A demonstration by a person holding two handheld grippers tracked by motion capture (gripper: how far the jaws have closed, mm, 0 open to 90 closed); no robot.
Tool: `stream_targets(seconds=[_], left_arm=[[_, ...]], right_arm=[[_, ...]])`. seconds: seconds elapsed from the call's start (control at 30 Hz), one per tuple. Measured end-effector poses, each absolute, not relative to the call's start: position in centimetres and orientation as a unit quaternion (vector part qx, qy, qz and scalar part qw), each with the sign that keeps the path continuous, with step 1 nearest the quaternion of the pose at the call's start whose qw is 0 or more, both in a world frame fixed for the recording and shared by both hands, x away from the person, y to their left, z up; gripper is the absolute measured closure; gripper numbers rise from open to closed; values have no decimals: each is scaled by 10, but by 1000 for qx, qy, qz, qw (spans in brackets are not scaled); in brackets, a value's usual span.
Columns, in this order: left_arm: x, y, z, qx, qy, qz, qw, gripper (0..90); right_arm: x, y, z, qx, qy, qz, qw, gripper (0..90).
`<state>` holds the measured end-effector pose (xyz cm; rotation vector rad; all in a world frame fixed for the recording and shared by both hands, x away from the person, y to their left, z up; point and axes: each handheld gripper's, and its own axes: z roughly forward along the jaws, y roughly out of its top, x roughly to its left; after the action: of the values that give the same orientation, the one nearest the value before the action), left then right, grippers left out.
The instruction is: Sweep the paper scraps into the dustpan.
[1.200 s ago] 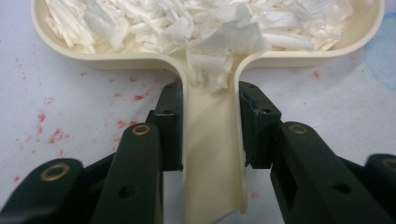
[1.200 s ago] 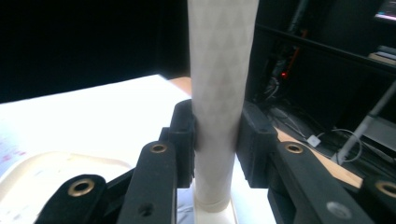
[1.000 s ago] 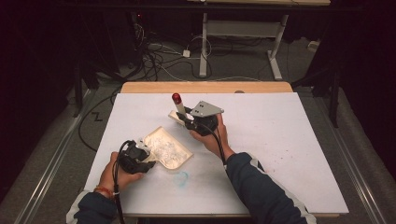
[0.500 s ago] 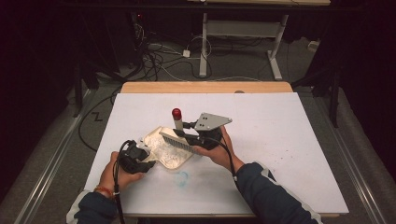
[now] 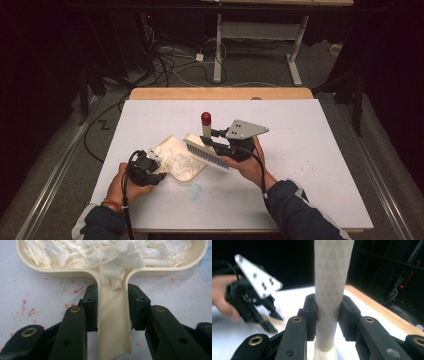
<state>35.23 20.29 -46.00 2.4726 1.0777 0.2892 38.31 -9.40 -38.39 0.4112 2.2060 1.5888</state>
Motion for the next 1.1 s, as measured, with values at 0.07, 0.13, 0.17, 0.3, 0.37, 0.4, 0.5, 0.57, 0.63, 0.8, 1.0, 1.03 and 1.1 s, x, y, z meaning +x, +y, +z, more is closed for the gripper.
stream_targets(seconds=[0.07, 0.13, 0.17, 0.3, 0.37, 0.4, 0.5, 0.57, 0.63, 0.8, 1.0, 1.03, 1.1], left_arm=[[352, 202, -460, 890, 389, 105, 213, 628], [351, 202, -460, 890, 389, 104, 214, 628], [351, 202, -460, 889, 390, 105, 217, 629], [351, 203, -461, 887, 392, 104, 219, 630], [351, 203, -461, 887, 393, 104, 219, 630], [351, 202, -461, 884, 396, 105, 223, 630], [351, 202, -460, 885, 394, 107, 223, 629], [351, 202, -459, 885, 395, 108, 223, 629], [351, 202, -460, 885, 395, 108, 222, 629], [351, 201, -461, 884, 396, 109, 221, 629], [351, 200, -462, 882, 399, 114, 223, 627], [351, 200, -462, 882, 400, 113, 224, 626], [351, 200, -462, 880, 402, 113, 225, 626]], right_arm=[[380, -94, -386, 149, 791, 558, 202, 714], [378, -99, -386, 152, 789, 561, 199, 714], [377, -102, -385, 150, 788, 563, 197, 714], [372, -119, -380, 156, 786, 566, 194, 714], [371, -124, -377, 159, 785, 567, 195, 714], [367, -134, -373, 161, 781, 571, 196, 714], [361, -147, -368, 160, 779, 572, 199, 714], [355, -156, -363, 160, 778, 572, 204, 714], [350, -165, -359, 161, 778, 572, 204, 714], [338, -186, -355, 154, 777, 576, 201, 714], [327, -211, -356, 162, 791, 554, 202, 714], [325, -216, -357, 164, 792, 552, 202, 714], [322, -227, -357, 172, 795, 545, 202, 713]])
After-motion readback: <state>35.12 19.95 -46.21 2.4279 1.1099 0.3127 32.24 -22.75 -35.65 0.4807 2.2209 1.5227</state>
